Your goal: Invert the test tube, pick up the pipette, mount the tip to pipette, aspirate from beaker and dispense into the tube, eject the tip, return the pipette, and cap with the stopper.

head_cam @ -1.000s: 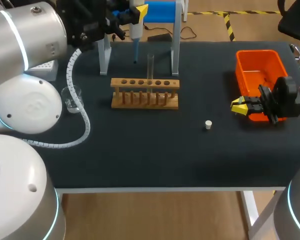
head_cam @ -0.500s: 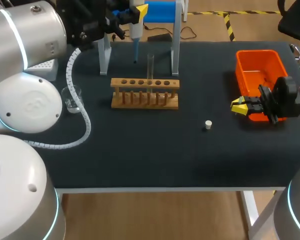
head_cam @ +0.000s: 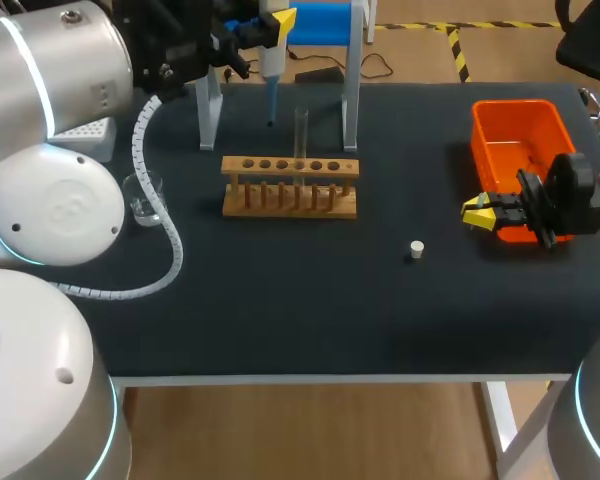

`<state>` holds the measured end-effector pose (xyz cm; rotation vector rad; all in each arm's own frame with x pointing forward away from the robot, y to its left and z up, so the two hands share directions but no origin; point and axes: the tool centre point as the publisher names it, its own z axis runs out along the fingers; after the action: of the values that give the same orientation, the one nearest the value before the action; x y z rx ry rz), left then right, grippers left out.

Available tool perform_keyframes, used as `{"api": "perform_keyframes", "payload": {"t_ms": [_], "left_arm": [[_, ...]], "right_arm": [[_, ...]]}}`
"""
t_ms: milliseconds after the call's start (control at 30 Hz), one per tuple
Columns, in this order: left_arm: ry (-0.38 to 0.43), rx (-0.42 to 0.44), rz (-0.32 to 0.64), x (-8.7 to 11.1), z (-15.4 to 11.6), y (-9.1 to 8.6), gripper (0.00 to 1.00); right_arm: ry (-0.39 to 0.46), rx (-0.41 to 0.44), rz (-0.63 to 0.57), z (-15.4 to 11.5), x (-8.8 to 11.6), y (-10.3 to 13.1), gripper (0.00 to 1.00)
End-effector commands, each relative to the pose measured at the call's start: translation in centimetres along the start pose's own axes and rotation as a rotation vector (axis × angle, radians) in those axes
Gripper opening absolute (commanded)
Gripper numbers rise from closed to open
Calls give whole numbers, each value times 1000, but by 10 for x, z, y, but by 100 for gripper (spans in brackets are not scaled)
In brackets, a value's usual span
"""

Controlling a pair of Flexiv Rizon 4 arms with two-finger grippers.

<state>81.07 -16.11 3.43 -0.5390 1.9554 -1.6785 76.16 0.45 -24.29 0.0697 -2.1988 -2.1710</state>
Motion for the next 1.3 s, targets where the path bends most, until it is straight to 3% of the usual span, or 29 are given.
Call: {"api": "perform_keyframes", "payload": {"t_ms": [33, 367, 900, 1167, 1300], "left_arm": [[626, 7, 0, -4, -5, 2, 0], [632, 11, 0, -3, -6, 2, 0], [803, 23, 18, -4, -31, 2, 0], [862, 22, 29, -3, -33, 0, 0], [843, 10, 29, -4, -31, -1, 0]], "right_arm": [[-1, 0, -1, 0, 1, 0, 0], [-1, 0, -1, 0, 1, 0, 0], [-1, 0, -1, 0, 1, 0, 0], [-1, 0, -1, 0, 1, 0, 0], [-1, 0, -1, 0, 1, 0, 0]]}}
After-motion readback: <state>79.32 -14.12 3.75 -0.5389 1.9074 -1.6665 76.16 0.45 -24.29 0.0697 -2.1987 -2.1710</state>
